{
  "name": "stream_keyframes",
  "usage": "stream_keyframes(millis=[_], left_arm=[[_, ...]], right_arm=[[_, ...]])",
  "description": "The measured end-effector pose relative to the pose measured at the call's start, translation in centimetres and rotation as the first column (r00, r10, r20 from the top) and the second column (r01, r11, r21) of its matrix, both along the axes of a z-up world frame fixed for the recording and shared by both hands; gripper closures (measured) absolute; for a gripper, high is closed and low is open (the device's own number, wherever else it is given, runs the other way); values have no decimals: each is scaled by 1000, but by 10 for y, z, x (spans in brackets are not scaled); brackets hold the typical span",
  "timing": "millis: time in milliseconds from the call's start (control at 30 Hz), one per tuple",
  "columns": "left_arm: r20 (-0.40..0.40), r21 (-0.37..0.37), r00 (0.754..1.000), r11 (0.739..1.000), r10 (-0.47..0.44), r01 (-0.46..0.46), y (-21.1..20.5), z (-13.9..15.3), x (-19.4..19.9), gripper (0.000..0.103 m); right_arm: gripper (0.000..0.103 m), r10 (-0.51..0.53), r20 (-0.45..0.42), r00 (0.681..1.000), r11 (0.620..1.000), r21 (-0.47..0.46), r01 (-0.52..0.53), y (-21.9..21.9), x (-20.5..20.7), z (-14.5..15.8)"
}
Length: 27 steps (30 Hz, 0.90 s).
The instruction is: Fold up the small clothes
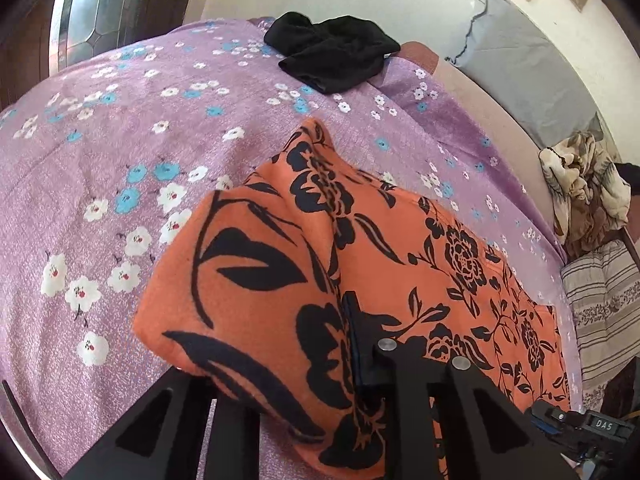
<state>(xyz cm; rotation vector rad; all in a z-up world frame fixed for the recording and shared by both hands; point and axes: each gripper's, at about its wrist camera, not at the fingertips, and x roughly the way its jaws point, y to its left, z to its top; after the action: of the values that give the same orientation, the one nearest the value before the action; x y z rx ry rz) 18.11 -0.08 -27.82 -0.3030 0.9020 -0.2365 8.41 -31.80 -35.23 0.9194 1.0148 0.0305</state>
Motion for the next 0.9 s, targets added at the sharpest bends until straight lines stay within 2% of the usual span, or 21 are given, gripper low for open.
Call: stream_keyframes(millis=[67,167,267,367,467,500,533,567,600,633,667,733,800,867,900], left_arm=[[70,36,997,999,-39,37,-12,12,-5,84],[170,114,976,986,-137,118,-40,32,-17,84],[224,115,942,967,-250,229,-71,46,-32,84],[249,169,898,929,-364,330,-112,51,-47,84],[245,253,824,854,-511,454,-157,46,-69,82],[228,281,793,818,-565,502,-170,43,-77,71],[194,300,761,776,-619,555,-180,38,-83,65],[153,300,733,738,-663,605,-187,35,-87,54],[124,280,719,719,-684,636,-188,34,-87,54],[121,244,715,719,-689,651,-183,37,-87,53],[133,189,713,724,-688,663,-174,43,-83,47],[188,29,709,726,-679,687,-147,61,-75,36],[278,-106,733,739,-621,666,-113,81,-64,20],[327,-190,766,755,-554,628,-81,92,-54,14],[324,-213,785,768,-527,604,-69,93,-48,14]], right_arm=[[80,-39,8,999,999,29,39,-18,-13,4],[79,-103,49,993,994,37,101,-45,-25,12],[79,-140,69,988,986,97,133,-62,-33,10],[79,-161,83,983,977,155,146,-70,-36,8],[78,-178,112,978,972,177,157,-74,-36,11],[76,-185,122,975,968,192,160,-74,-33,12],[68,-193,129,973,964,210,164,-74,-31,11],[46,-202,136,970,957,237,166,-74,-28,10],[35,-213,146,966,949,268,169,-74,-25,9],[29,-218,156,963,944,285,168,-73,-22,9],[29,-212,158,964,944,287,160,-72,-17,9],[29,-189,137,972,949,282,145,-66,-6,4],[29,-168,126,978,949,288,126,-57,6,-2],[29,-141,124,982,948,302,98,-47,18,-6],[29,-130,125,984,945,316,85,-43,22,-8]])
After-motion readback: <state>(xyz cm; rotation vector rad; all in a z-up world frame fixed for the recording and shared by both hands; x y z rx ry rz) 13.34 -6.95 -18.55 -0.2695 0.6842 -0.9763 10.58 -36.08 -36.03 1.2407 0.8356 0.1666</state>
